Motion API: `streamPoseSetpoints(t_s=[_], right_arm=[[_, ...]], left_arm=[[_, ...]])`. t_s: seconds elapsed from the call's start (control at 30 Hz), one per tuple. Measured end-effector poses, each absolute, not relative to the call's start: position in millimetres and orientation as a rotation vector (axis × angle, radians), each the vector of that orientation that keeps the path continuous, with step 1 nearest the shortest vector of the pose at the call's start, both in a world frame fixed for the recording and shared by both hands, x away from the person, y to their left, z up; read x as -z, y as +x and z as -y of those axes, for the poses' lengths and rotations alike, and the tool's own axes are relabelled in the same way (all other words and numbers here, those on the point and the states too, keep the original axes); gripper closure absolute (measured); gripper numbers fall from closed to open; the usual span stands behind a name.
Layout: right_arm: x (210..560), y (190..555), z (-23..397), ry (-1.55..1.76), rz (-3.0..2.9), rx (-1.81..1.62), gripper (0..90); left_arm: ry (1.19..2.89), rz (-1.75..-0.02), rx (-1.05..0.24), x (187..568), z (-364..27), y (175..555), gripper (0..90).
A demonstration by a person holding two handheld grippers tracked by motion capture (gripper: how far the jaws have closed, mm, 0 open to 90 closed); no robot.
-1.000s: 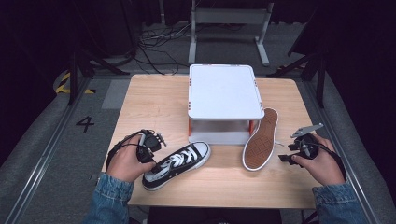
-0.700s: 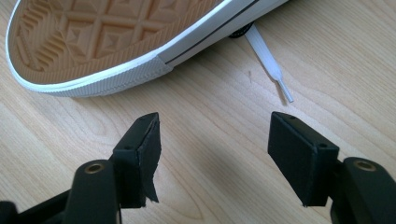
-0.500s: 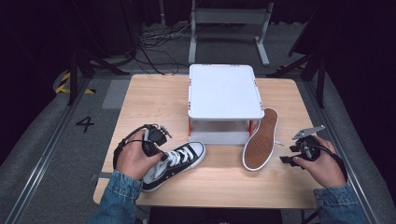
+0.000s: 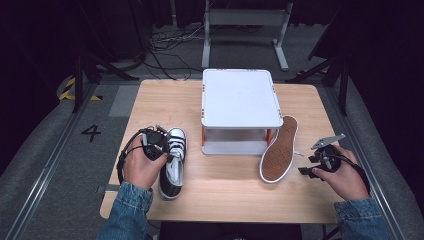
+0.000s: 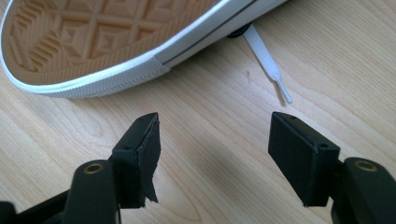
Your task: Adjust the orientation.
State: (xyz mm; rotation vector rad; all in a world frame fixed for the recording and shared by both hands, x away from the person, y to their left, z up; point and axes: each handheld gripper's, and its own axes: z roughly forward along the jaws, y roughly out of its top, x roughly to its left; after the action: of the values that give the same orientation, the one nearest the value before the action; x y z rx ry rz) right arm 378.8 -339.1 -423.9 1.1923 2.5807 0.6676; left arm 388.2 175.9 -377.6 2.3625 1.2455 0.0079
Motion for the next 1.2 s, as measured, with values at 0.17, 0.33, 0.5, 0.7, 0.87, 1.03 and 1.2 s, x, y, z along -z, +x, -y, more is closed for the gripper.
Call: streamPoseSetpoints(t_s=[0.17, 0.33, 0.5, 0.7, 0.87, 1.03, 1.2], right_arm=[[424.2, 377.3, 338.7, 1.191, -2.585, -0.672, 35.4], [424.3, 377.9, 338.2, 1.182, -2.59, -0.672, 35.1], [424.7, 378.0, 336.8, 1.17, -2.596, -0.673, 34.7], [424.5, 374.8, 339.3, 1.175, -2.589, -0.678, 34.5], [425.2, 372.3, 341.6, 1.183, -2.584, -0.672, 34.1], [425.2, 370.7, 341.7, 1.18, -2.587, -0.676, 33.9], [425.9, 371.5, 342.2, 1.18, -2.591, -0.674, 33.7]], left_arm=[[2.471, -1.233, 0.001, 382.6, -171.7, 387.2, 77.3], [2.482, -1.161, -0.062, 374.6, -185.1, 383.7, 53.6], [2.516, -0.969, -0.099, 370.4, -179.4, 383.8, 43.9], [2.589, -0.84, -0.095, 379.4, -178.7, 389.6, 41.9], [2.652, -0.783, -0.045, 390.1, -169.3, 394.1, 32.5], [2.67, -0.752, -0.03, 390.7, -171.2, 393.2, 33.3], [2.645, -0.761, 0.043, 390.3, -187.0, 391.0, 40.3]])
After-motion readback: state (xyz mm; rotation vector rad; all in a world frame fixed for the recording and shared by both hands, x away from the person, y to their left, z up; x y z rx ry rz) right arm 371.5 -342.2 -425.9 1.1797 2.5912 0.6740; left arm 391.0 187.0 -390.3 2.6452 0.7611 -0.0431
